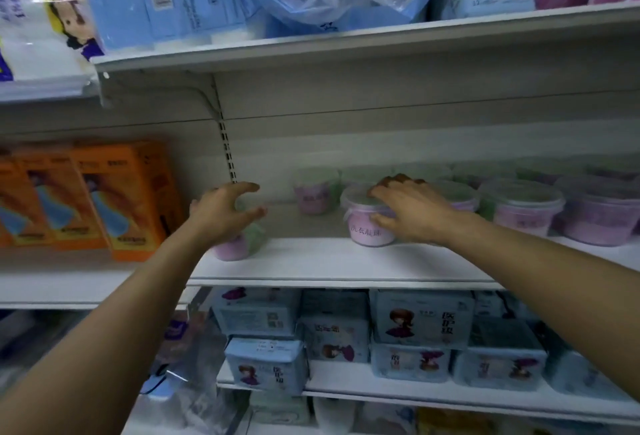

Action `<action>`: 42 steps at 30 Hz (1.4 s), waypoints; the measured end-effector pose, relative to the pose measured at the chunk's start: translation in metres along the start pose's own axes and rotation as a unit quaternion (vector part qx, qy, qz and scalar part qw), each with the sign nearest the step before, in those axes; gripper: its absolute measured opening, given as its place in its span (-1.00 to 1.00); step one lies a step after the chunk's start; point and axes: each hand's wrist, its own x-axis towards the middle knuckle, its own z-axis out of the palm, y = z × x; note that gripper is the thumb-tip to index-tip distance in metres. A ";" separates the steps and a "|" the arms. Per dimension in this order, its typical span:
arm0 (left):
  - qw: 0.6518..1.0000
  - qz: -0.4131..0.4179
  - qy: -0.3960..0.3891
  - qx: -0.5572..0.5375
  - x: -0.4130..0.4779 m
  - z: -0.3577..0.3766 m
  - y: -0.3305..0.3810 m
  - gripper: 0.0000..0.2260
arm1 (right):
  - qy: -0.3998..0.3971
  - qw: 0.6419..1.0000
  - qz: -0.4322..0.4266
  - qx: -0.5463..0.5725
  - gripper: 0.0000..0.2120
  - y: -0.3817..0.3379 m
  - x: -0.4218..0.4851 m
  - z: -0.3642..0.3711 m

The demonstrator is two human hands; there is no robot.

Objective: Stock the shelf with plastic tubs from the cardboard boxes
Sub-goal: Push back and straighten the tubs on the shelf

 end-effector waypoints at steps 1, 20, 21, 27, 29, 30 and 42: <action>0.999 -0.002 -0.013 -0.032 -0.003 -0.002 -0.003 -0.54 | 0.000 1.000 0.000 -0.004 -0.66 -0.002 0.002 0.001; 0.995 0.091 -0.034 -0.028 0.006 0.018 0.041 -0.67 | 0.018 1.000 -0.002 0.018 -0.81 0.001 0.009 0.011; 0.994 0.098 -0.032 -0.031 0.009 0.023 0.047 -0.67 | 0.018 1.000 -0.003 0.019 -0.81 0.001 0.009 0.012; 0.993 0.113 -0.023 -0.014 0.018 0.035 0.061 -0.67 | 0.016 1.000 0.006 0.021 -0.80 0.000 0.009 0.013; 0.993 0.118 -0.016 -0.011 0.017 0.037 0.061 -0.68 | 0.024 1.000 0.008 0.017 -0.79 -0.003 0.007 0.013; 0.993 0.121 -0.012 -0.010 0.016 0.037 0.063 -0.68 | 0.025 1.000 0.010 0.017 -0.79 -0.004 0.007 0.013; 0.989 0.132 -0.017 -0.069 0.012 0.029 0.075 -0.73 | 0.052 0.996 0.073 0.020 -0.58 0.026 -0.031 -0.007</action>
